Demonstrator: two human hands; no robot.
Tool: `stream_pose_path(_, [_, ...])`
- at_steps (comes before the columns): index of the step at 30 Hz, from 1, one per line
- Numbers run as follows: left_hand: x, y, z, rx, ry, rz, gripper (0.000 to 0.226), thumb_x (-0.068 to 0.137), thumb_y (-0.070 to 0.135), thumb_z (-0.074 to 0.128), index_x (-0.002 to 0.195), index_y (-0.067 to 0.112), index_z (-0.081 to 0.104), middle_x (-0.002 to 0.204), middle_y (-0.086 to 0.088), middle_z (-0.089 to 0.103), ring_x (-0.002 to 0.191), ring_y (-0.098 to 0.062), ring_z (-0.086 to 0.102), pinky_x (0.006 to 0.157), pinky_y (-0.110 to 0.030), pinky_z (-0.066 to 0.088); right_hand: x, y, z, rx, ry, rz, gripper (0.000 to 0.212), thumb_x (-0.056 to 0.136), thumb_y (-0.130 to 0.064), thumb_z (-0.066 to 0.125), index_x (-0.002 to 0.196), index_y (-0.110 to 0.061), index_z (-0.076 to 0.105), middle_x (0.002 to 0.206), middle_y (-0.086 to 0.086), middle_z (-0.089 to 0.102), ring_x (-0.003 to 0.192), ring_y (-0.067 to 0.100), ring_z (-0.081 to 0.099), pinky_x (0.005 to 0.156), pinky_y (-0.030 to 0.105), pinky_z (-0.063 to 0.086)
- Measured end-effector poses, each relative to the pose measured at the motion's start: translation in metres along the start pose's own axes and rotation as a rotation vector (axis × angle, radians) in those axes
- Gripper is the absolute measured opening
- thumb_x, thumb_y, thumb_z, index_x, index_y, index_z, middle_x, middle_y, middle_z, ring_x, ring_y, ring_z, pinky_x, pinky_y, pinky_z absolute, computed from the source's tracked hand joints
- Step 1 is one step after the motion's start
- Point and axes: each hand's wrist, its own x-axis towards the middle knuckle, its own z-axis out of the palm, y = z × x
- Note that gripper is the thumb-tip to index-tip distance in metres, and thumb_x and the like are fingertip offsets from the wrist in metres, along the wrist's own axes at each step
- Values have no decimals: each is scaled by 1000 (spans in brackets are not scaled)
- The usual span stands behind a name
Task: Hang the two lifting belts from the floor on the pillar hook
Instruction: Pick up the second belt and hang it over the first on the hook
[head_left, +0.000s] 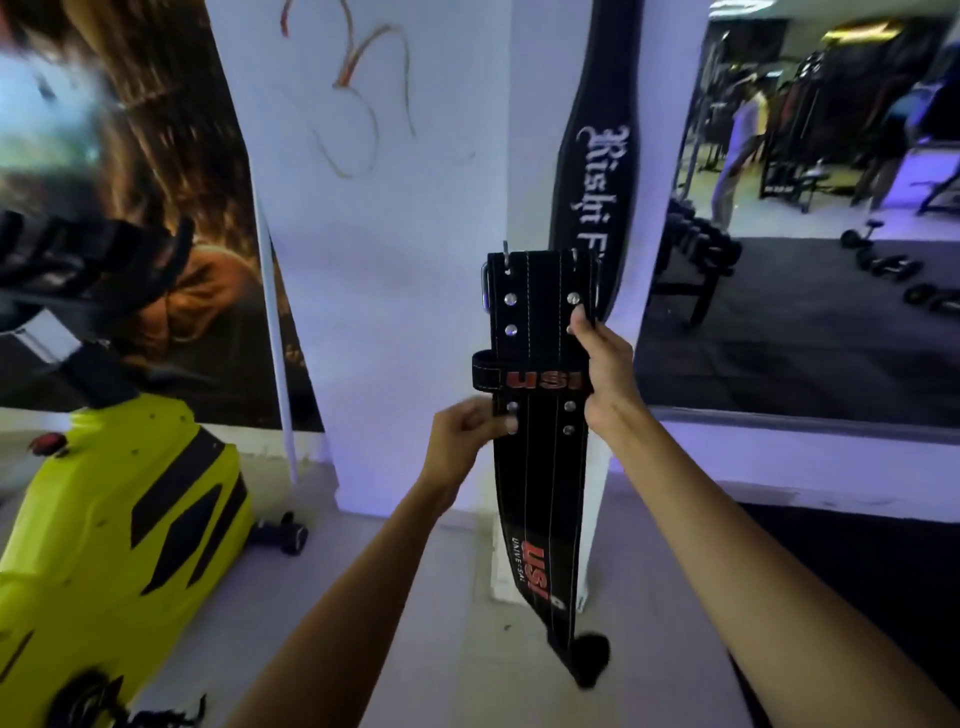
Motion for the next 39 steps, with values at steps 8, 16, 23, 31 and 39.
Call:
stream_pose_path(8, [0,58,43,-6,-129,21,27,77,12,73,72,-12,63,71,-10,58,69,-18,58,73,-31,55,-16,-78,-34,9,84,-122,15,80,-41,66,70,-29,65,107,2,65,125,26,51,111,52,32])
stream_pose_path(16, [-46,14,45,148,-404,-63,11,73,16,77,67,15,68,66,1,65,69,-14,61,73,-28,48,-22,-127,-42,-12,98,-228,29,79,-44,65,56,-28,72,116,5,66,123,26,52,111,52,31])
stream_pose_path(23, [-13,144,72,-354,-102,123,16,80,8,69,96,7,68,83,-5,73,74,-18,71,62,-27,58,-31,-130,-21,-166,14,-214,27,87,-45,55,98,-22,66,132,2,56,129,19,45,113,43,28])
stream_pose_path(31, [2,156,68,-412,-121,206,14,79,-2,66,89,6,70,72,0,74,69,-17,70,63,-28,57,-41,-98,-34,-43,5,-478,63,54,-69,70,91,-18,65,96,2,69,92,15,65,86,28,52])
stream_pose_path(39, [7,163,68,-518,-165,168,16,80,5,68,96,4,69,83,-8,73,75,-23,71,64,-32,60,-46,-90,-35,-178,-19,-454,20,81,-13,65,100,-18,61,95,-7,67,81,-8,66,73,11,50])
